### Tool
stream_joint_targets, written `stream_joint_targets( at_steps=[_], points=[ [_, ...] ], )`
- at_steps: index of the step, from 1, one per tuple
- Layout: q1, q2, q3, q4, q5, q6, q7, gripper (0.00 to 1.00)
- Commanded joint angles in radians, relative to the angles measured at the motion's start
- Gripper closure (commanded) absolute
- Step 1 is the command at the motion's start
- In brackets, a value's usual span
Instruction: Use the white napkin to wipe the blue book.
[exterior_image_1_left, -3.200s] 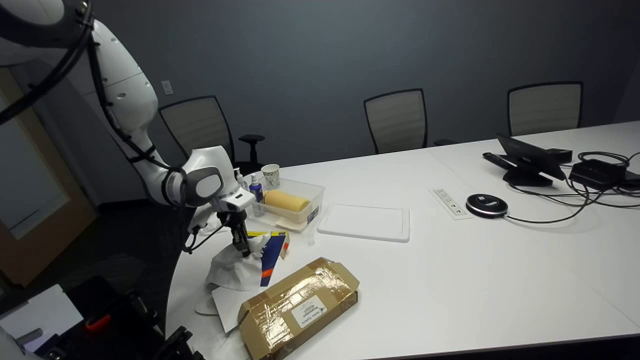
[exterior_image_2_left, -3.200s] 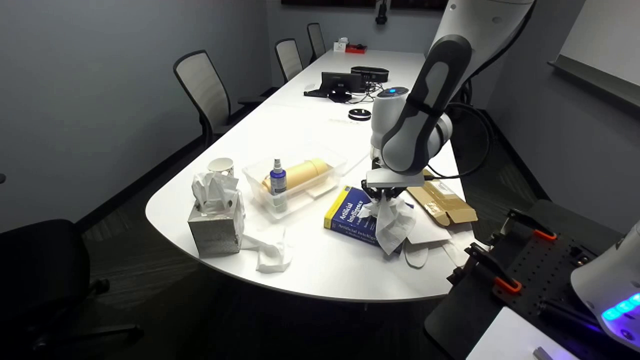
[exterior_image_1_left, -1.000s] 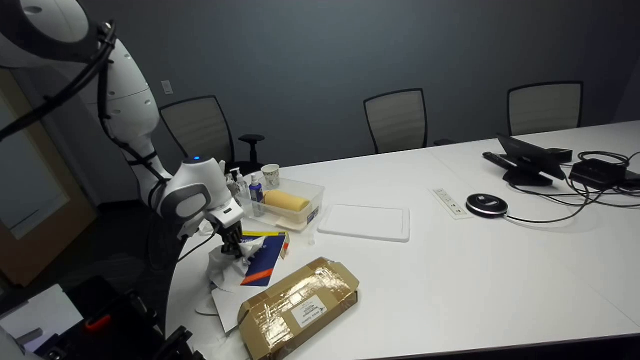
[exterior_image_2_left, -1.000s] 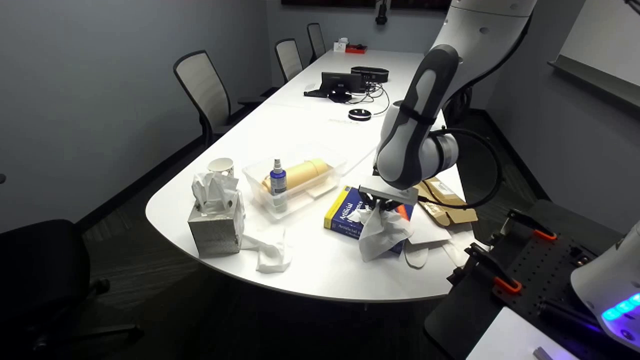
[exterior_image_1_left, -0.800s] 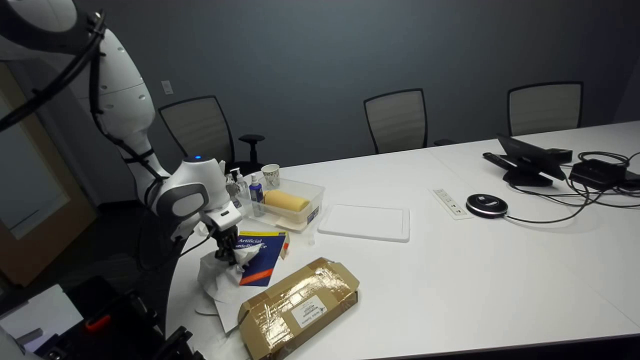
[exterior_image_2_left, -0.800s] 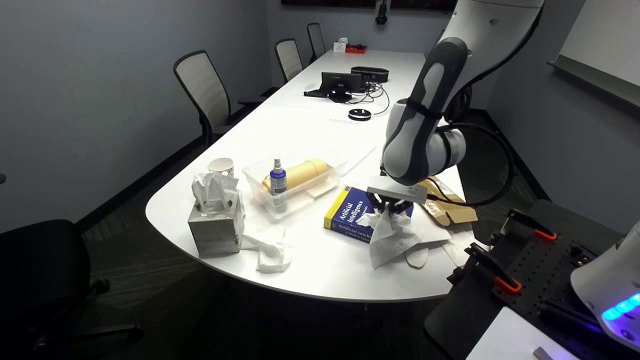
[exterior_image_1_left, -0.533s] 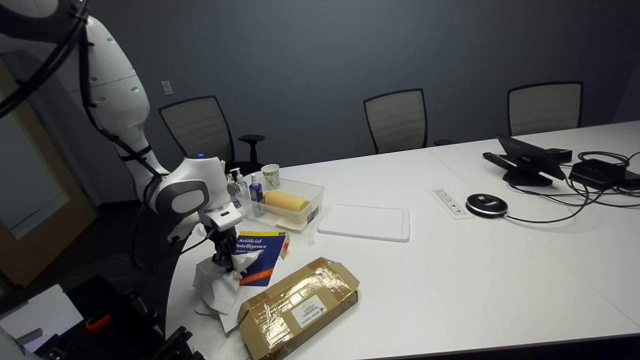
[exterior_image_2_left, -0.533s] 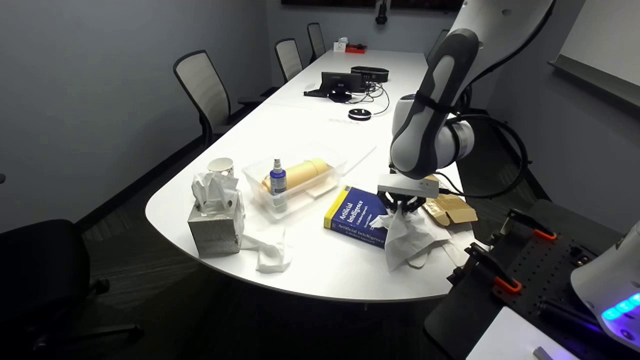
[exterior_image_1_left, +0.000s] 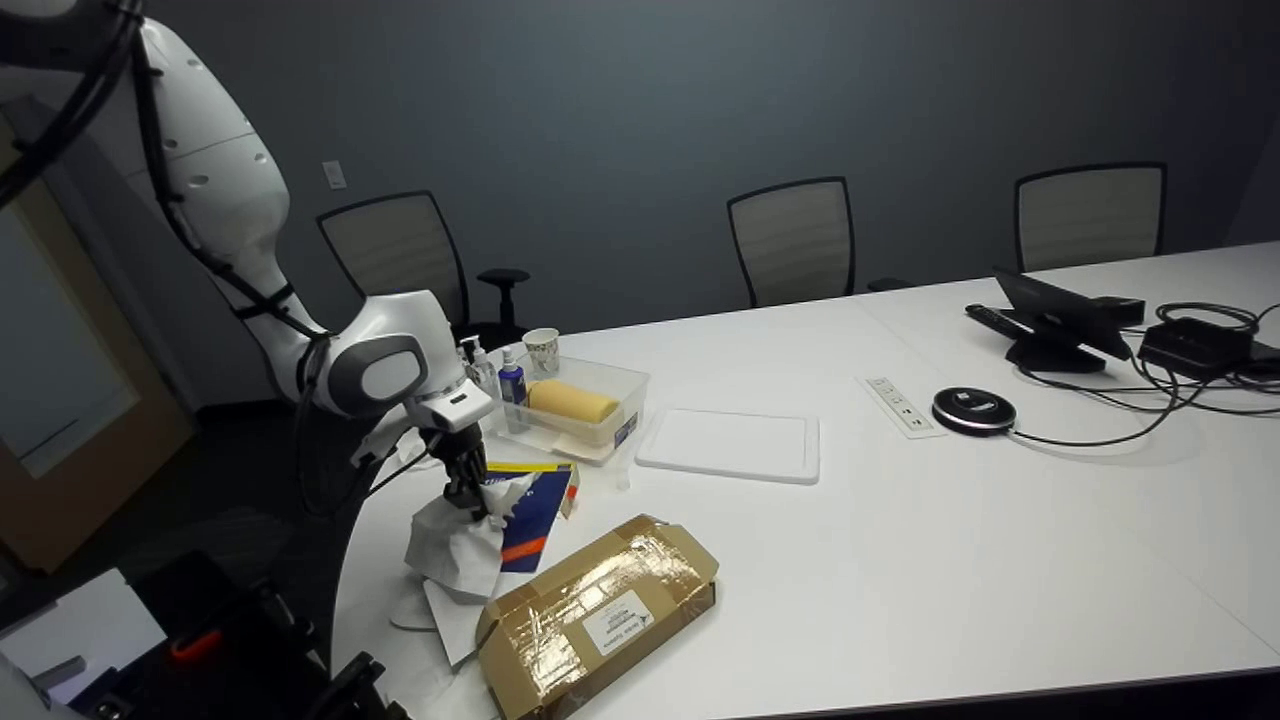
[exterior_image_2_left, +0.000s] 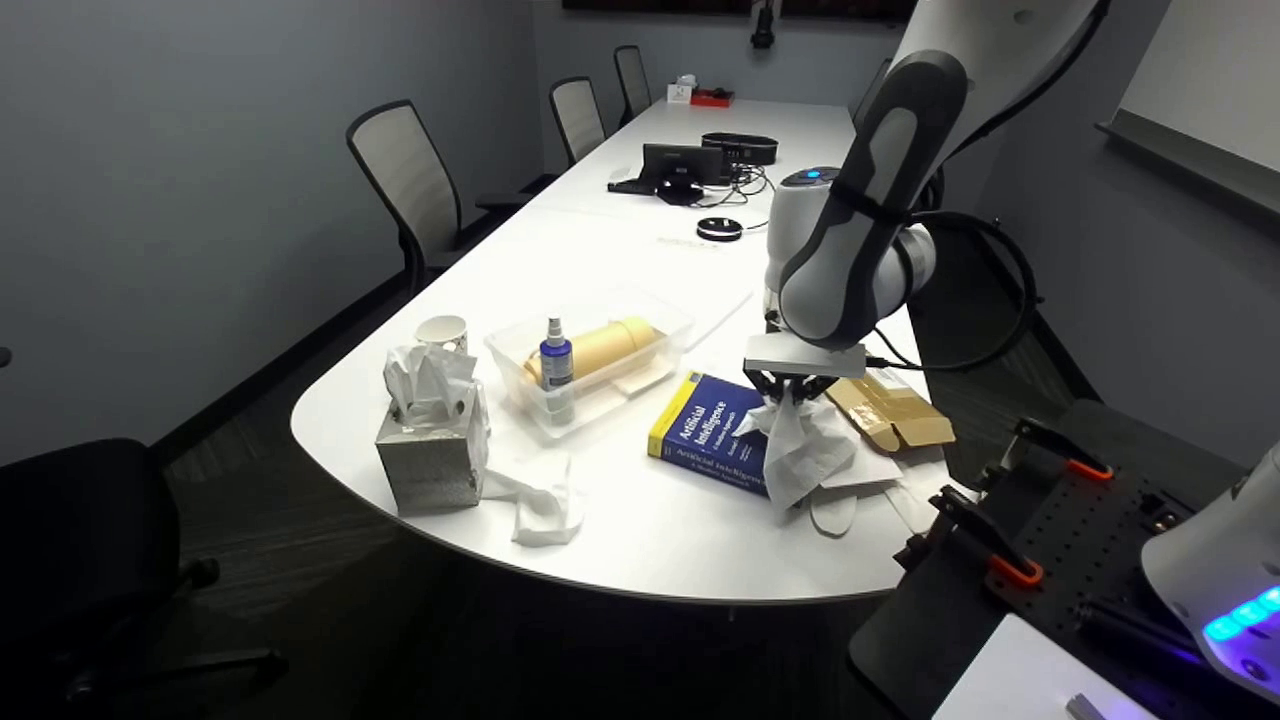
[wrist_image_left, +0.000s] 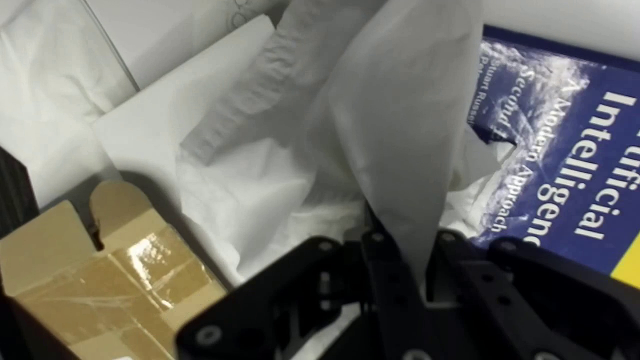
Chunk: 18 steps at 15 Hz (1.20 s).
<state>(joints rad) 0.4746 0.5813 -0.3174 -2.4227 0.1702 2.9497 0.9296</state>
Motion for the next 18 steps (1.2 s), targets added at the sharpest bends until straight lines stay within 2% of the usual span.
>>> stream_joint_targets(
  at_steps=[1,5,7,12,14,15,18],
  points=[
    [0.030,0.023,-0.015,0.036,-0.024,0.056,0.049,0.97],
    [0.027,0.055,-0.003,0.058,0.010,0.192,0.015,0.97],
    [0.005,0.073,0.026,0.064,0.041,0.285,-0.013,0.97],
    [-0.083,0.124,0.154,0.086,0.137,0.491,-0.095,0.97],
    [-0.141,0.142,0.225,0.095,0.162,0.563,-0.128,0.97],
    [-0.135,0.127,0.224,0.142,0.186,0.505,-0.151,0.97],
    [-0.198,0.146,0.294,0.160,0.181,0.514,-0.206,0.97]
  ],
)
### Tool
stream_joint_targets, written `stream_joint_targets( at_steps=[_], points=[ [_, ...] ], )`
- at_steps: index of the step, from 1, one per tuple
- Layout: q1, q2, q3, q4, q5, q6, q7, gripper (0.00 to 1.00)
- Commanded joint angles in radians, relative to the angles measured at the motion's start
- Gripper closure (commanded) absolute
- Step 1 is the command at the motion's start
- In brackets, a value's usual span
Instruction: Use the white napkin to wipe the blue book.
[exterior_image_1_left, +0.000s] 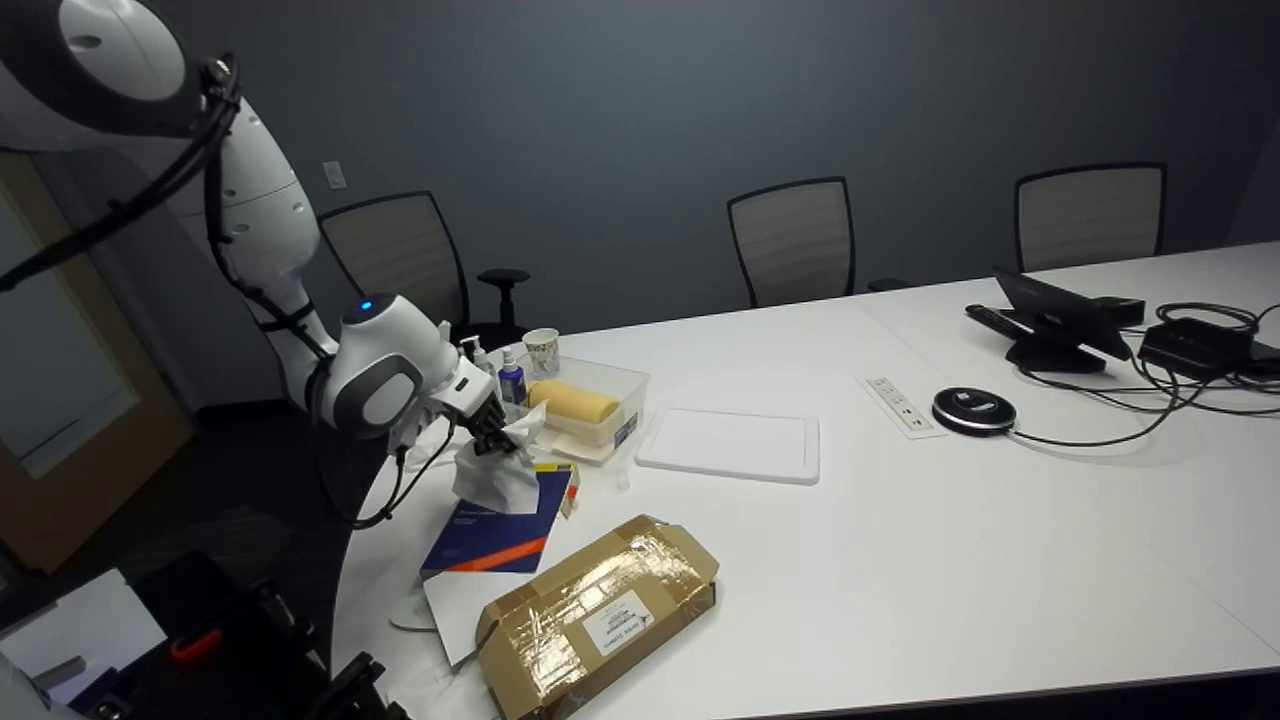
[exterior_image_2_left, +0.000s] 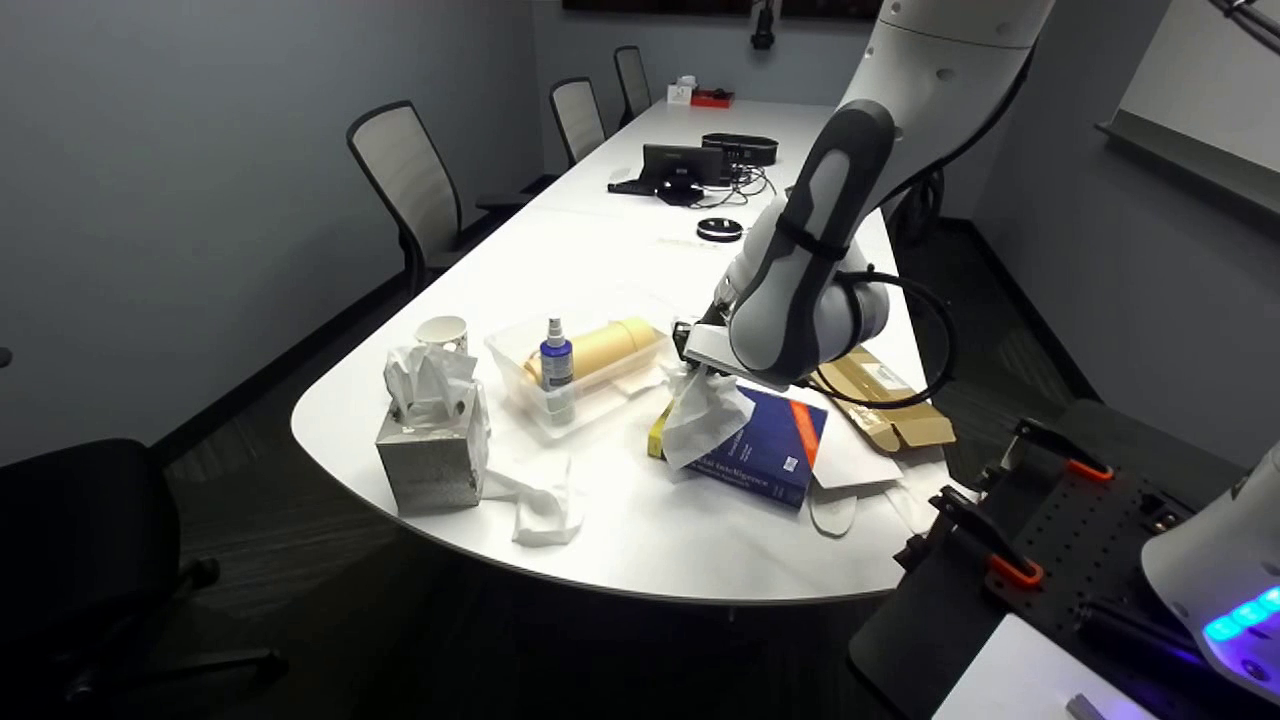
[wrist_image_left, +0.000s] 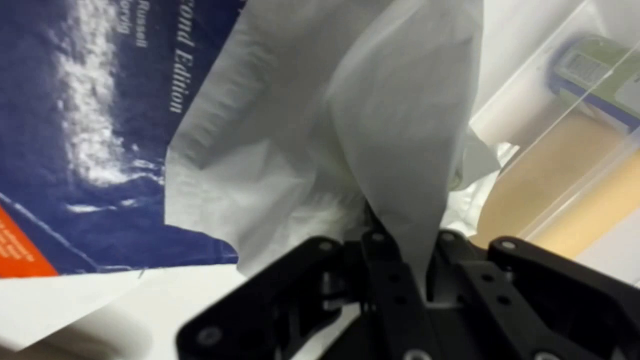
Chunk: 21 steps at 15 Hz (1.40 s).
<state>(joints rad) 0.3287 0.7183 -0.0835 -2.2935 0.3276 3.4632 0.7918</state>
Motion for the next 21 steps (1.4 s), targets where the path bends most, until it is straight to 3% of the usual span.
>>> stream_joint_targets(
  at_steps=[1,5,8,11,14,17,21],
  points=[
    [-0.074,0.012,0.088,0.027,0.019,-0.001,-0.085,0.97],
    [-0.148,0.016,0.171,-0.019,0.023,-0.060,-0.130,0.97],
    [-0.158,0.010,0.174,-0.059,0.045,-0.127,-0.137,0.97],
    [-0.119,-0.025,0.122,-0.114,0.088,-0.212,-0.120,0.97],
    [-0.023,-0.090,0.008,-0.166,0.126,-0.337,-0.093,0.97],
    [0.047,-0.143,-0.085,-0.199,0.080,-0.459,-0.066,0.97],
    [0.057,-0.231,-0.073,-0.210,0.027,-0.456,-0.087,0.97]
  ],
)
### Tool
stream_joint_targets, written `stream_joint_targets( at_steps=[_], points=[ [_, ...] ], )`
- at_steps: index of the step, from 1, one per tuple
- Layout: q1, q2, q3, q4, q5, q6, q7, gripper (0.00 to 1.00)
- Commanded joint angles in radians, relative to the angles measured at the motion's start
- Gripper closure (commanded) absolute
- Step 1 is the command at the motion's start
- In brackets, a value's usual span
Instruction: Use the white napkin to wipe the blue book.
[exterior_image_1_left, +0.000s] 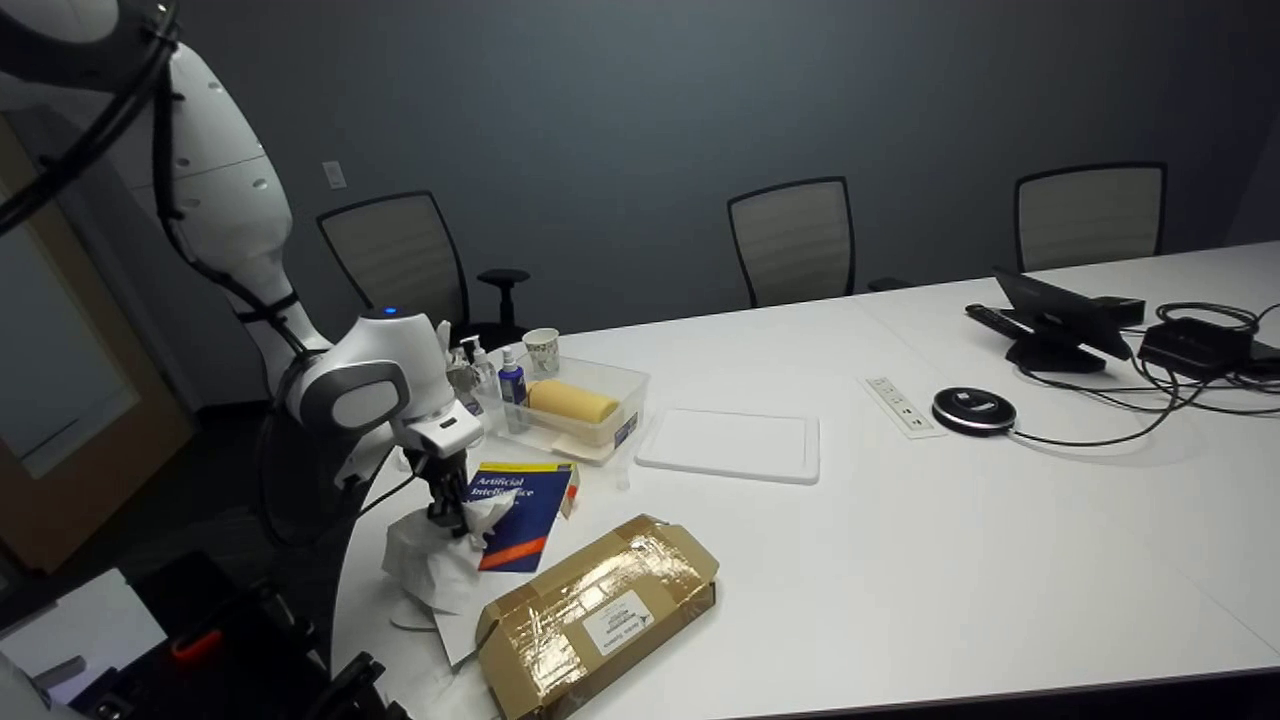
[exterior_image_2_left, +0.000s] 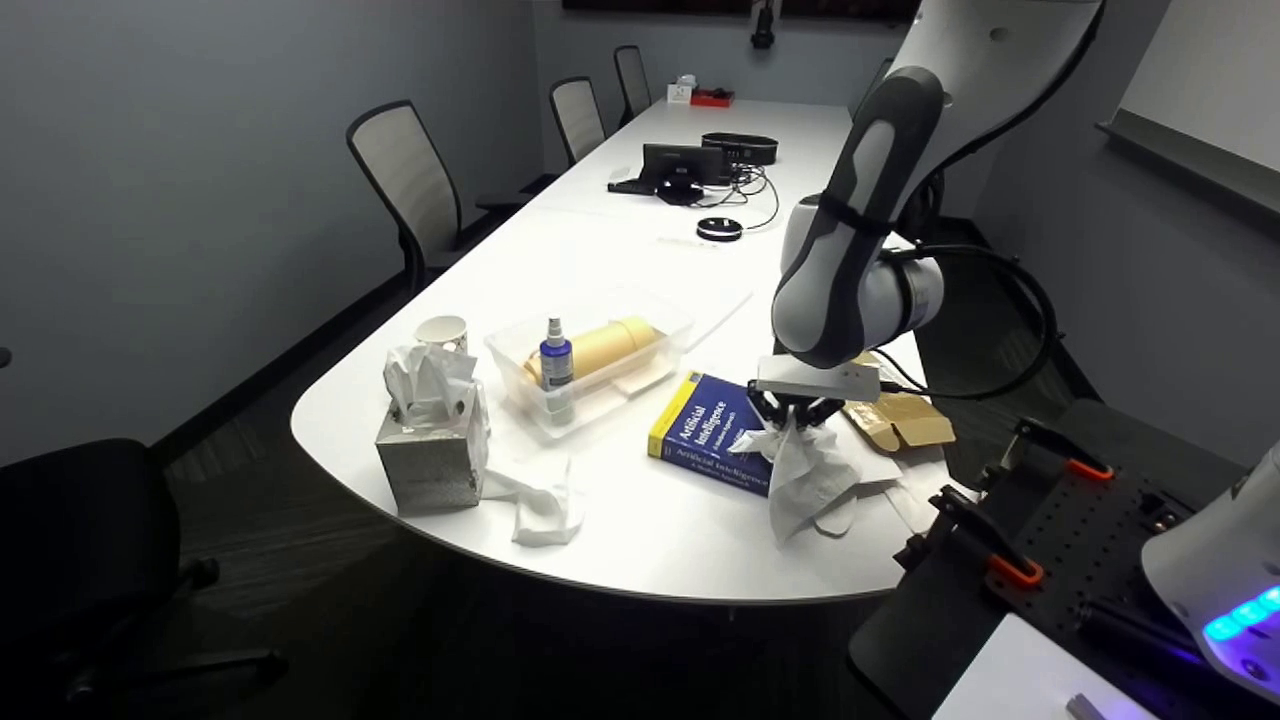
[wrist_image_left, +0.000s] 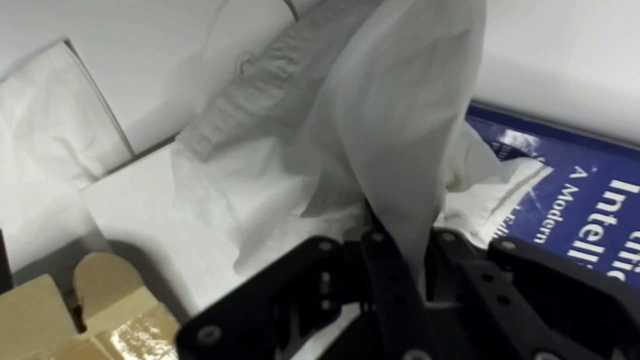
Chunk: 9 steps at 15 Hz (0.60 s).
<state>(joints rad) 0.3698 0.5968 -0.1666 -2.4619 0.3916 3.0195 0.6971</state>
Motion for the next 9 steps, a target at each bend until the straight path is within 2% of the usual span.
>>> stream_joint_targets(
  at_steps=[1,4,6,9],
  points=[
    [0.019,-0.130,0.022,-0.035,-0.049,-0.007,0.002,0.97],
    [0.045,-0.171,0.064,0.015,-0.107,-0.005,-0.007,0.97],
    [0.089,-0.163,0.060,0.062,-0.163,-0.013,0.004,0.97],
    [0.081,-0.097,0.141,0.158,-0.187,-0.003,-0.026,0.97]
  ],
)
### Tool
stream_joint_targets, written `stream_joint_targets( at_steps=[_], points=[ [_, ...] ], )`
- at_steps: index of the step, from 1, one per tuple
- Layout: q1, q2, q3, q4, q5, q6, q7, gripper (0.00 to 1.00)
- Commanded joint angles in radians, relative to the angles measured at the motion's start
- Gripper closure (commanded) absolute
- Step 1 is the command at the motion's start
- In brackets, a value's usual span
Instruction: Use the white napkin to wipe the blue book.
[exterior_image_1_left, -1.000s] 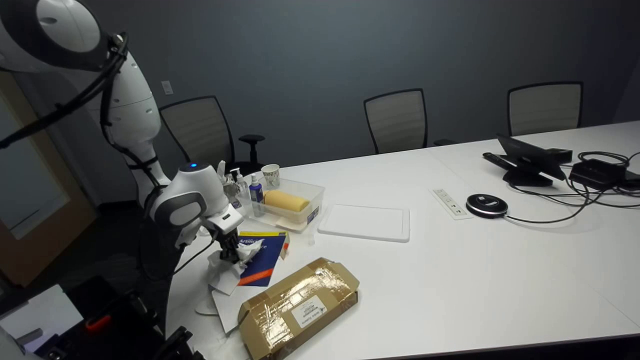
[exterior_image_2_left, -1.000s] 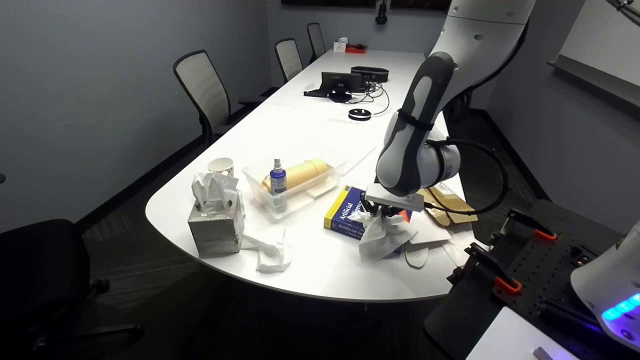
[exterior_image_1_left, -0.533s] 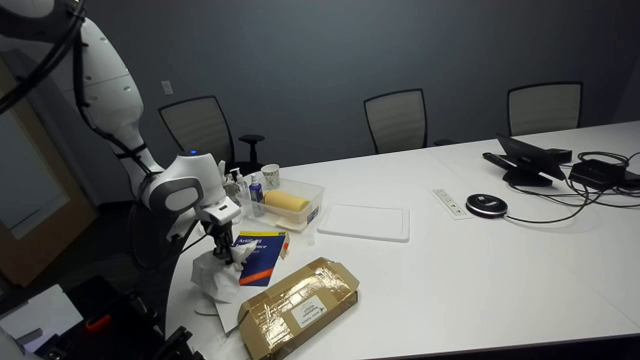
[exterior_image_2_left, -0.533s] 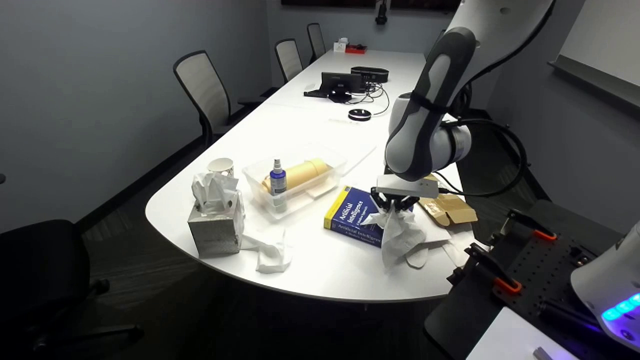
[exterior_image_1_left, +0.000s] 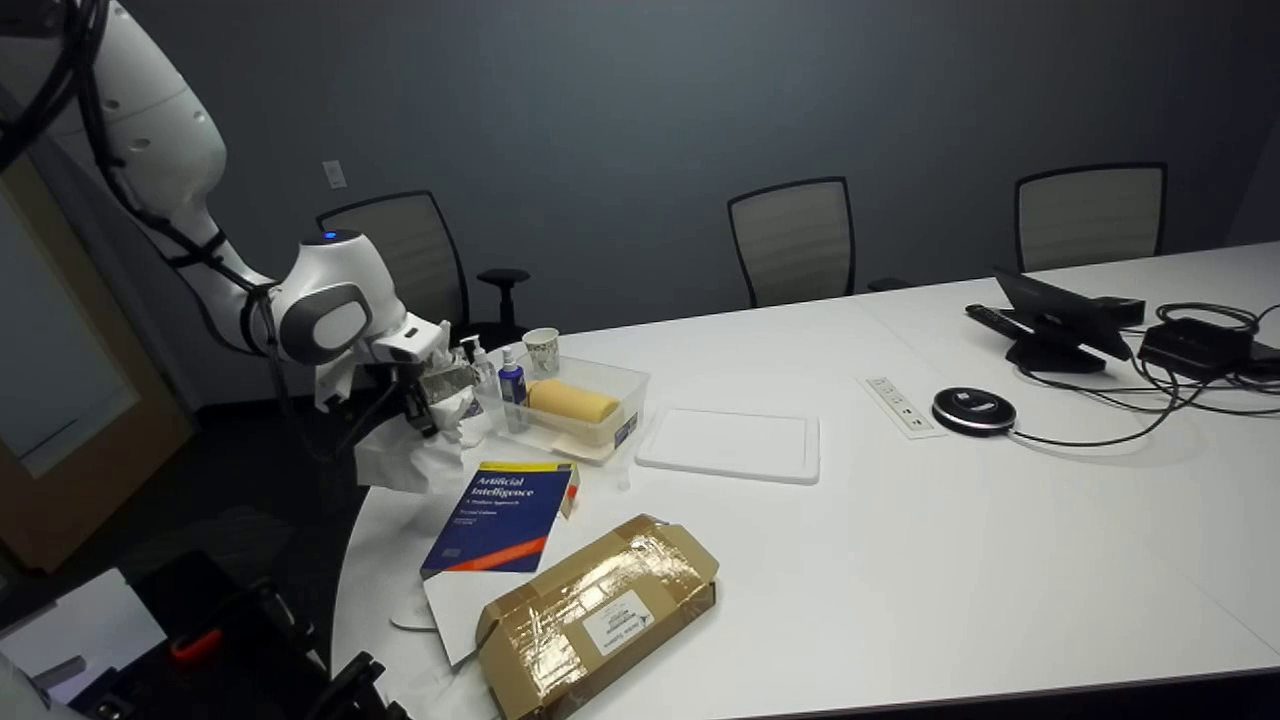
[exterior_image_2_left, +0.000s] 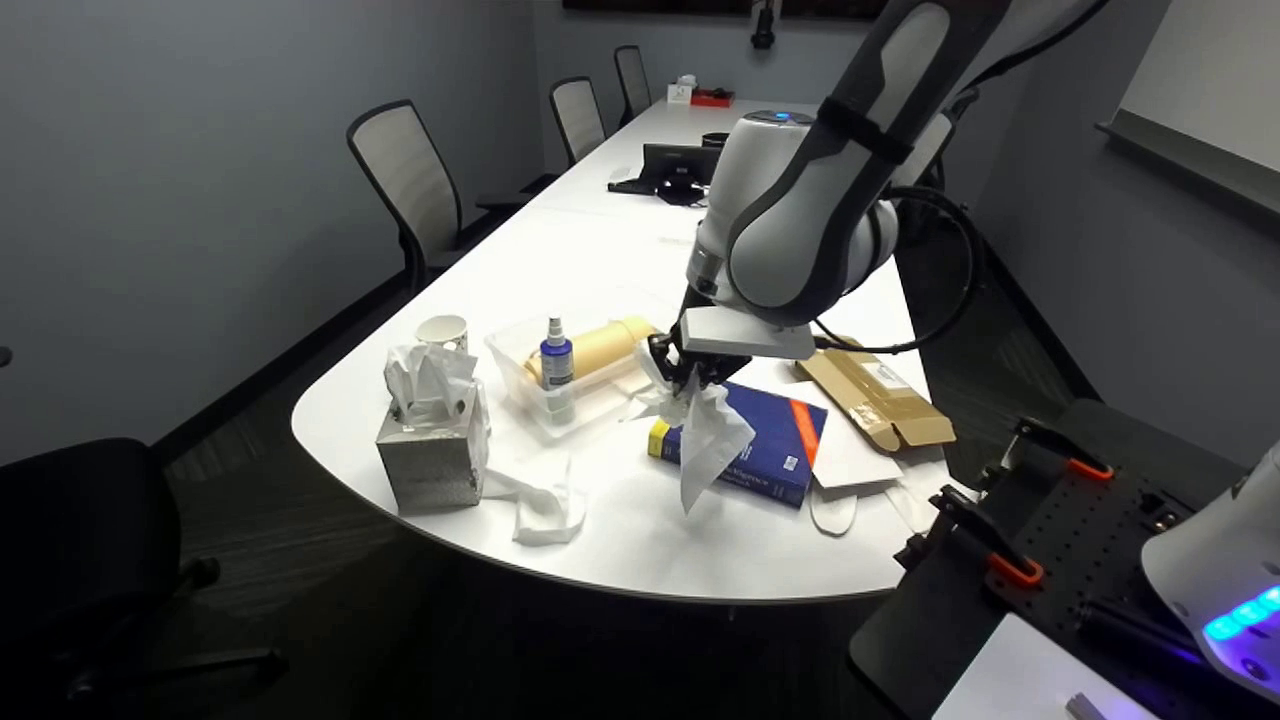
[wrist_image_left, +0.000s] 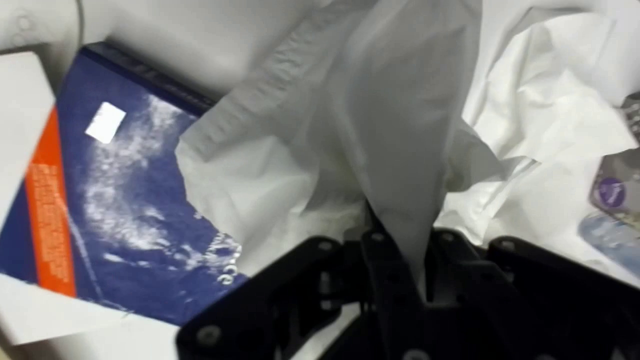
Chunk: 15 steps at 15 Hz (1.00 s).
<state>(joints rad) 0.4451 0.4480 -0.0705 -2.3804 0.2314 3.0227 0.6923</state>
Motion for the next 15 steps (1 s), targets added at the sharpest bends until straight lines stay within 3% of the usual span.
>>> stream_joint_targets(
  at_steps=[1,4,8,15],
  points=[
    [-0.002,0.083,0.074,0.112,-0.032,-0.010,-0.034,0.97],
    [0.026,0.165,0.088,0.207,-0.059,-0.048,-0.055,0.97],
    [0.110,0.249,-0.005,0.307,-0.115,-0.161,-0.027,0.97],
    [0.085,0.378,0.019,0.477,-0.153,-0.263,-0.050,0.97]
  ],
)
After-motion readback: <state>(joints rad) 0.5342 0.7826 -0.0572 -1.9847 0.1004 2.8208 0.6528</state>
